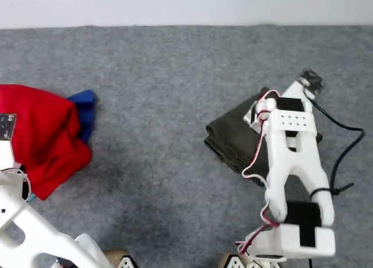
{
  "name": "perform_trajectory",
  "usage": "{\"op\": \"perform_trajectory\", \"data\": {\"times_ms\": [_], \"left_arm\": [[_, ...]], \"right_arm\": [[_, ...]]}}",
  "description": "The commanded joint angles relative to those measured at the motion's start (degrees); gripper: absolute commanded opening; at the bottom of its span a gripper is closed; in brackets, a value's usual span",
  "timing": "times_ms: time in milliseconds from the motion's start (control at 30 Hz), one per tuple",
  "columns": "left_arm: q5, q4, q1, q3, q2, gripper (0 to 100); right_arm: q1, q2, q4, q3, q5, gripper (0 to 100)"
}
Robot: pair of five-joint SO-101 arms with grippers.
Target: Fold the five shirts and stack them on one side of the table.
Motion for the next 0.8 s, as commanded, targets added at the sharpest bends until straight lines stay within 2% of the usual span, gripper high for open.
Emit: {"op": "perform_trajectory", "data": {"times_ms": [0,200,433,533,700,733,767], "left_arm": [[-0.4,0.4,0.0,-0.2,-1.4,2],[-0.4,0.4,0.0,-0.2,-1.4,2],[-0.4,0.4,0.0,-0.2,-1.4,2],[-0.4,0.4,0.0,-0.3,-1.4,2],[-0.4,0.4,0.0,-0.6,-1.4,2],[-0.4,0.4,0.0,-0.6,-1.4,2],[-0.4,0.4,0.0,-0.6,-1.4,2]], "right_arm": [[3.4,3.8,-1.0,-3.3,-2.0,41.5],[5.8,12.0,-1.1,-8.0,-2.1,41.5],[6.2,24.0,-5.8,-11.4,-1.8,40.4],[6.0,27.4,-4.8,-13.2,-1.8,31.4],[6.5,29.1,-1.0,-16.8,-0.7,2.9],[6.5,29.3,-0.9,-17.1,0.4,0.0],[6.5,29.6,-0.7,-17.3,1.2,2.0]]}}
